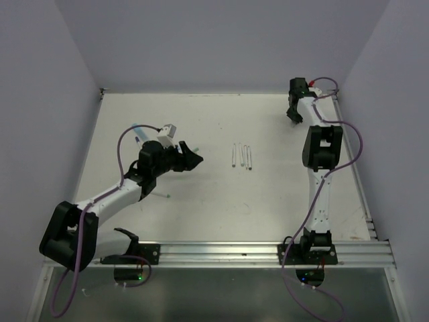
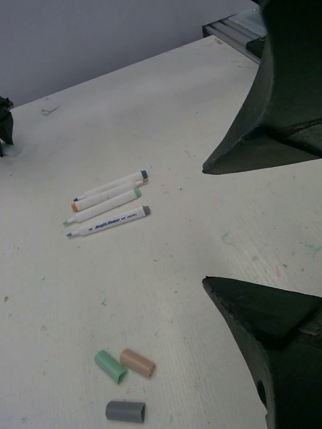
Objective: Open the pen caps
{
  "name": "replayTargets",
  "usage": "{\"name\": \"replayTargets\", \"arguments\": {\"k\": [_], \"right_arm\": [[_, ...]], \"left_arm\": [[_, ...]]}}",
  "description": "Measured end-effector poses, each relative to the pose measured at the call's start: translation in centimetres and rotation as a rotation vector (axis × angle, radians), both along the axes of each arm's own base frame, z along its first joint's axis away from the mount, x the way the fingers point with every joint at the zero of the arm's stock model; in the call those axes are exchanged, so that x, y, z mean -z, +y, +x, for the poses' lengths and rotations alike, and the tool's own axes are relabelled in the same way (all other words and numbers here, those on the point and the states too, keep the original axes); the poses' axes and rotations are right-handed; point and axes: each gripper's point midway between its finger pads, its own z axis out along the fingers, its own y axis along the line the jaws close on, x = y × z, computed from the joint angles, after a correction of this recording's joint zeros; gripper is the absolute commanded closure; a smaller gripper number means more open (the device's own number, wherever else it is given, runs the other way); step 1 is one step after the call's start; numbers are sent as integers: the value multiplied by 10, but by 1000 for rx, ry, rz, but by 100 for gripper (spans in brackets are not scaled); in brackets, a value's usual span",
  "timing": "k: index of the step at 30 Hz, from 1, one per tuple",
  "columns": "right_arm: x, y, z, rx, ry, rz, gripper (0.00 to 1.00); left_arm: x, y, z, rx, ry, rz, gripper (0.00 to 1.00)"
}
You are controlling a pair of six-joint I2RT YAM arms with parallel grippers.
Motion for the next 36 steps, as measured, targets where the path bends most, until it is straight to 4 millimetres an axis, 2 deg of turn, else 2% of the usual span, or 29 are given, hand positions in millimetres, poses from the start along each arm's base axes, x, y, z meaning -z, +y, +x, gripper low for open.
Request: {"name": "replayTargets", "arguments": {"k": [2, 5, 7, 10, 13, 16, 18, 21, 23, 26, 32, 36], "right_arm": [[0, 0, 0, -8, 0, 0, 100], [0, 2, -4, -14, -9, 9, 100], [0, 4, -15, -26, -1, 19, 100], [-1, 10, -43, -61, 24, 21, 100], [-6, 30, -96, -138, 75, 24, 100], [-30, 74, -144, -283, 63, 29, 100], [-52, 108, -164, -396, 13, 37, 100], [-92, 174, -197, -607, -114, 97, 100], [-109, 203, -222, -716, -185, 145, 100], [-111, 230, -265, -841, -227, 210, 100], [-88, 286, -338, -1082, -171, 302, 100], [-93, 316, -362, -1184, -182, 344, 100]], "left_arm": [[-4, 1, -1, -1, -10, -4, 34], [-14, 2, -3, -3, -33, -13, 34], [-21, 3, -6, -3, -49, -20, 32], [-26, 4, -9, 2, -54, -26, 31], [-23, 1, -13, 14, -22, -41, 31], [-21, -2, -16, 20, 11, -70, 29], [-17, -4, -19, 23, 33, -94, 28], [-9, -9, -26, 37, 78, -134, 28], [-3, -13, -28, 52, 114, -157, 28], [1, -19, -29, 67, 150, -195, 27], [3, -34, -40, 117, 199, -288, 25], [5, -53, -53, 173, 233, -314, 25]]}}
